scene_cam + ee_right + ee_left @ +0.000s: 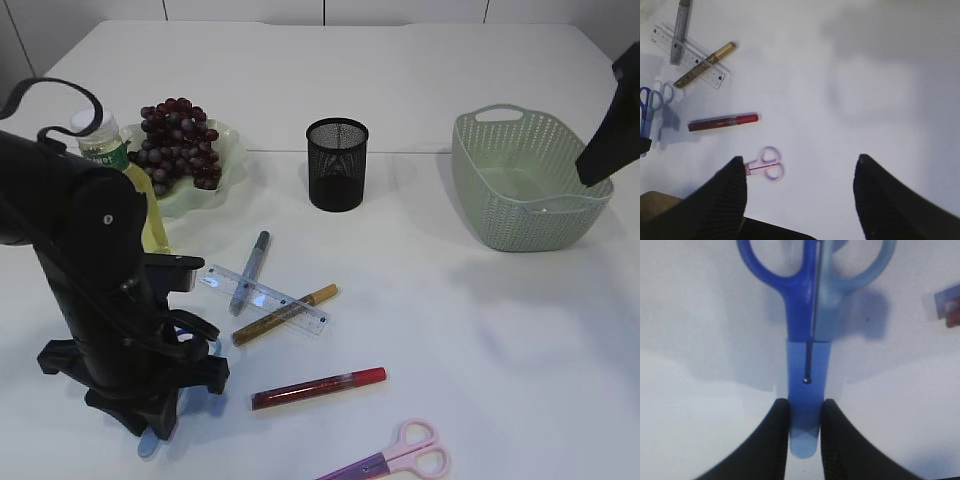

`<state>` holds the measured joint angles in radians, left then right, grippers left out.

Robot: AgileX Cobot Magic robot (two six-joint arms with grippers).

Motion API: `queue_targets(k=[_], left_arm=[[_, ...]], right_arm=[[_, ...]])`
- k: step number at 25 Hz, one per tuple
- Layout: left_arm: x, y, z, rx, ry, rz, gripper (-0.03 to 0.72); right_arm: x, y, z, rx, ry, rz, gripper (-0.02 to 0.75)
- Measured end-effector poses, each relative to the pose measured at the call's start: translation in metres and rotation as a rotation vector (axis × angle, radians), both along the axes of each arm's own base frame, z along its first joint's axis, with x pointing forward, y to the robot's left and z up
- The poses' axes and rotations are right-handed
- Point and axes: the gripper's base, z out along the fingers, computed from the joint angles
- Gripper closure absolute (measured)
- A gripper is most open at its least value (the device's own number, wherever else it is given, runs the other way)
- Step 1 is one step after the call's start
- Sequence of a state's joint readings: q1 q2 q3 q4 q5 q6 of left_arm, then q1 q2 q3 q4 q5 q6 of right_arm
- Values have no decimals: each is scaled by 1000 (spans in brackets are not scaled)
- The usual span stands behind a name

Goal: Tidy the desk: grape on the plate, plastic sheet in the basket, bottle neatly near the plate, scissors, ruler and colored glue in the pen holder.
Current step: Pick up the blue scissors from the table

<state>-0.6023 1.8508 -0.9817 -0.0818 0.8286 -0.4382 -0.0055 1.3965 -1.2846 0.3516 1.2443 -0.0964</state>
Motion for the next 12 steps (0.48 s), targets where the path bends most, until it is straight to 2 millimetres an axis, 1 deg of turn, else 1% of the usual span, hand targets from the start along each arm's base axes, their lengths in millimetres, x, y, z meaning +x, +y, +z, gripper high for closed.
queue_targets(k=[7, 12], left_arm=[[0, 0, 3, -3, -4, 0, 547], [-1, 1, 13, -21, -29, 0, 547]], right_arm=[[0, 0, 0, 0, 0, 0, 216], [0, 0, 0, 0, 0, 0, 216]])
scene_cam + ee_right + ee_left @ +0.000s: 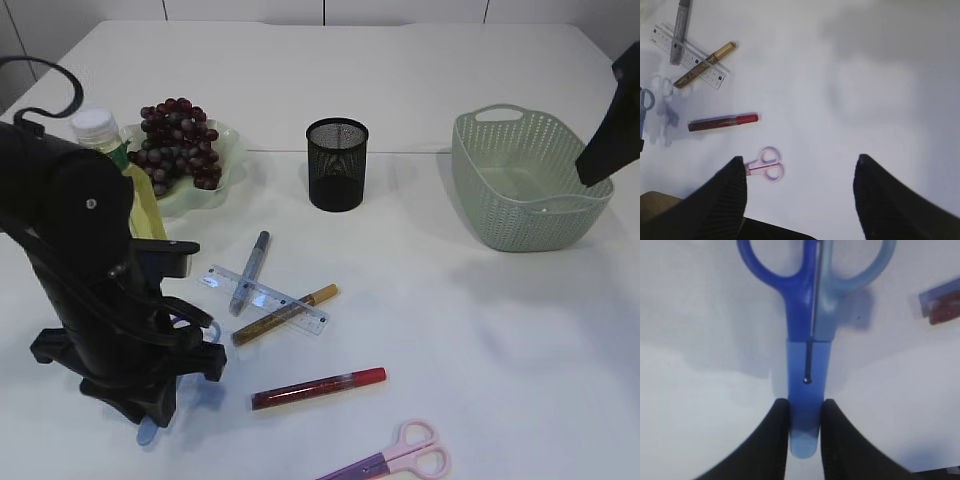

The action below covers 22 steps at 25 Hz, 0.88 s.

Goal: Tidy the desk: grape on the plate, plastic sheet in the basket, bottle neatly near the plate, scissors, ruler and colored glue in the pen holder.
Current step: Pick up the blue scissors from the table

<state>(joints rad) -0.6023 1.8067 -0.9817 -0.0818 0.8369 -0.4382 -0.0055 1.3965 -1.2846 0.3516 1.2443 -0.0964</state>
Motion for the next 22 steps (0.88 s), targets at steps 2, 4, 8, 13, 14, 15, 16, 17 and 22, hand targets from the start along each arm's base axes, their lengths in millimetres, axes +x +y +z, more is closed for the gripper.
queue_targets(k=[2, 4, 8, 13, 14, 15, 16, 17, 22], left_arm=[[-1, 0, 7, -13, -19, 0, 547], [-1, 1, 13, -24, -36, 0, 547], [-2, 1, 21, -39, -57, 0, 547], [-3, 2, 27, -51, -75, 0, 547], [-2, 2, 27, -56, -82, 1, 547], [-3, 2, 29, -61, -89, 1, 547], [-3, 2, 31, -64, -94, 1, 547], [-3, 2, 32, -66, -97, 1, 547], [-3, 2, 34, -71, -105, 1, 547]], right_arm=[[0, 0, 0, 0, 0, 0, 215], [0, 0, -1, 0, 2, 0, 215], [8, 0, -9, 2, 35, 0, 215], [20, 5, -24, 60, 89, -1, 215], [21, 6, -25, 77, 93, 4, 215], [23, 8, -27, 93, 98, 11, 215], [25, 9, -28, 111, 100, 17, 215], [26, 11, -29, 129, 100, 24, 215], [32, 18, -32, 210, 91, 68, 215]])
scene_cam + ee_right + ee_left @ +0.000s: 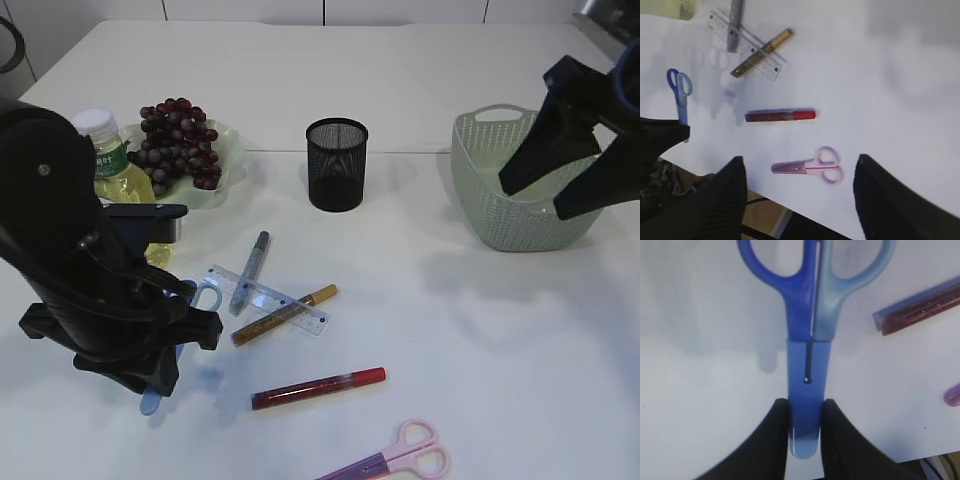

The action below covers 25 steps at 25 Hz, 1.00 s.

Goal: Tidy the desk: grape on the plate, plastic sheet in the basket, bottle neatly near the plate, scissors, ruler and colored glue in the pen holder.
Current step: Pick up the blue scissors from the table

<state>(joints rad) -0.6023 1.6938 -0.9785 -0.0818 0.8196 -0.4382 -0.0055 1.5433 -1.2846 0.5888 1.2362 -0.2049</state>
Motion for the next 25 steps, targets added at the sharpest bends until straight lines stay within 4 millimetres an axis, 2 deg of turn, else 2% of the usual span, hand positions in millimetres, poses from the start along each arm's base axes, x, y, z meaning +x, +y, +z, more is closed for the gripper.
queue_targets(k=[7, 12, 25], left_arm=[[1, -1, 1, -19, -12, 8, 547], [0, -2, 9, -49, -42, 16, 547], [0, -11, 16, -167, -66, 18, 547]], right_arm=[[10, 10, -4, 117, -45, 72, 215], [11, 12, -3, 149, -86, 108, 215], [29, 22, -17, 289, -112, 142, 215]])
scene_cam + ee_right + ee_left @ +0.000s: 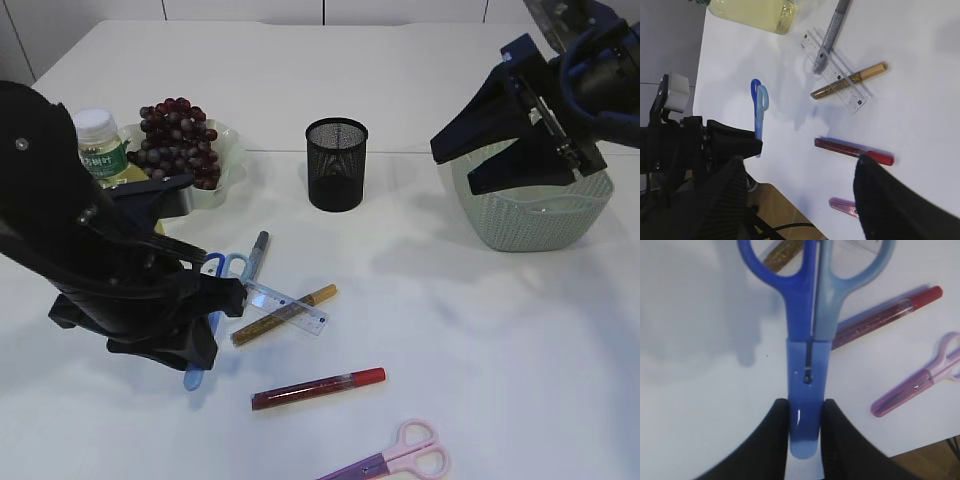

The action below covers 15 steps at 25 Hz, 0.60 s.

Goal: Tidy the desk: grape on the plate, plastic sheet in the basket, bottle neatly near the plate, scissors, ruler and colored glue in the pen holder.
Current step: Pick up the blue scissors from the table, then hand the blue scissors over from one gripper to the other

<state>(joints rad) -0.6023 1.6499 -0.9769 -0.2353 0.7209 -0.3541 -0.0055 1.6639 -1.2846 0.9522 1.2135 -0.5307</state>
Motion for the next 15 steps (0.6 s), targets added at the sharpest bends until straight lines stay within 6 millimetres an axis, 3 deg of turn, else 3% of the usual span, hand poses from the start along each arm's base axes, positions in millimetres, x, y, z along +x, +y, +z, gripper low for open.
queue_targets(k=[6, 15], left_arm=[[1, -4, 2, -49, -14, -6, 547], [7, -9, 13, -84, -53, -12, 547]], right_arm=[[1, 1, 0, 13, -17, 10, 214], [12, 4, -14, 66, 0, 15, 215]])
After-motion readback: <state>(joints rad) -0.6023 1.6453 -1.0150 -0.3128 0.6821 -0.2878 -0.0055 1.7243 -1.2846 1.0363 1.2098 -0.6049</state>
